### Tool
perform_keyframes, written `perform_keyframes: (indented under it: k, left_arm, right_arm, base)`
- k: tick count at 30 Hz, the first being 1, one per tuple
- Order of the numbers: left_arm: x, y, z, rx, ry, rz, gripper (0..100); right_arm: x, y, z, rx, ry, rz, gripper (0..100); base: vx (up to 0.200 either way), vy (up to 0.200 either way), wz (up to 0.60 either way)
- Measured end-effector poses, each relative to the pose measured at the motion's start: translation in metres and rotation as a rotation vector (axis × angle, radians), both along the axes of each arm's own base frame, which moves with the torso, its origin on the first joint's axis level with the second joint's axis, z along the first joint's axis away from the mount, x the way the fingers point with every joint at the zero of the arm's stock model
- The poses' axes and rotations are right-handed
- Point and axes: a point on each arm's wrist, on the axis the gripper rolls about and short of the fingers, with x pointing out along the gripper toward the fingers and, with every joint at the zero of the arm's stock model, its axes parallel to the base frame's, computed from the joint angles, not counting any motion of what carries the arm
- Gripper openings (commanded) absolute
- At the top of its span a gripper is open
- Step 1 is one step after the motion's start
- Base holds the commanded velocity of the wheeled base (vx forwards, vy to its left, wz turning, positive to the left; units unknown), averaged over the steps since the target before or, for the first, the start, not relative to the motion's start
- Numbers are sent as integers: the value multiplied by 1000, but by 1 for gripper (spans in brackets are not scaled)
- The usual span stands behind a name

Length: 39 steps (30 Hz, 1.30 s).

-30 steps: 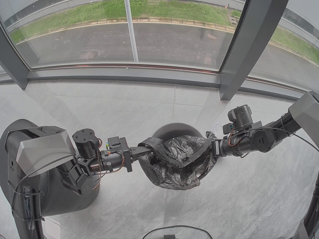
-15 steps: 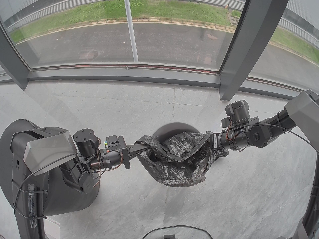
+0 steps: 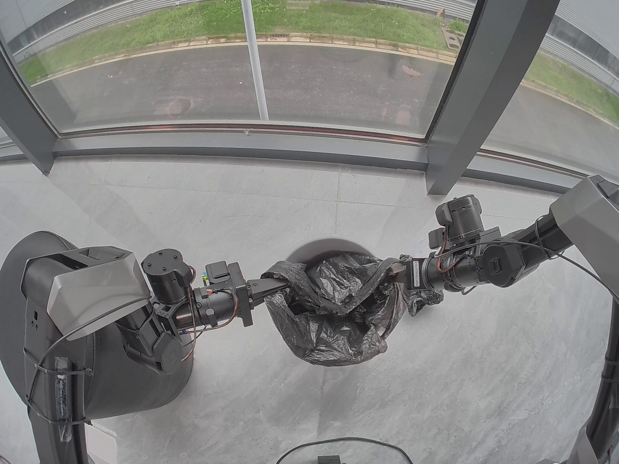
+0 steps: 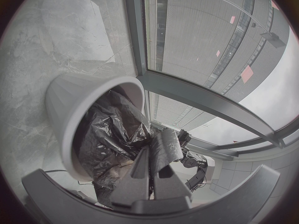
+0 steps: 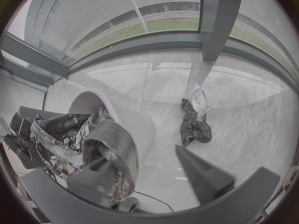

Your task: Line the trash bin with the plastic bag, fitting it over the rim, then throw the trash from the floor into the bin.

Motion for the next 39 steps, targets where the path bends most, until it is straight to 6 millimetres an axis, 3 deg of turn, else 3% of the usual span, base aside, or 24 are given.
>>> perform_keyframes:
  k: [7, 17, 25, 32, 39]
  left_arm:
    - [0, 0, 1, -1, -1, -1, 0]
    - [-1, 0, 3, -2, -6, -2, 0]
    - [-1, 0, 4, -2, -6, -2, 0]
    - [-2, 0, 4, -2, -6, -2, 0]
    - [-2, 1, 5, -2, -7, -2, 0]
  right_arm:
    - [-1, 0, 6, 10, -14, -5, 100]
    - [-14, -1, 40, 54, -75, -9, 100]
    - [-40, 33, 61, 75, -123, 100, 100]
    - [-50, 71, 53, 57, -121, 210, 100]
    - [-37, 92, 29, -43, -136, 227, 100]
  base:
    - [0, 0, 0]
    - [0, 0, 0]
    - [0, 0, 0]
    - [0, 0, 0]
    - [0, 0, 0]
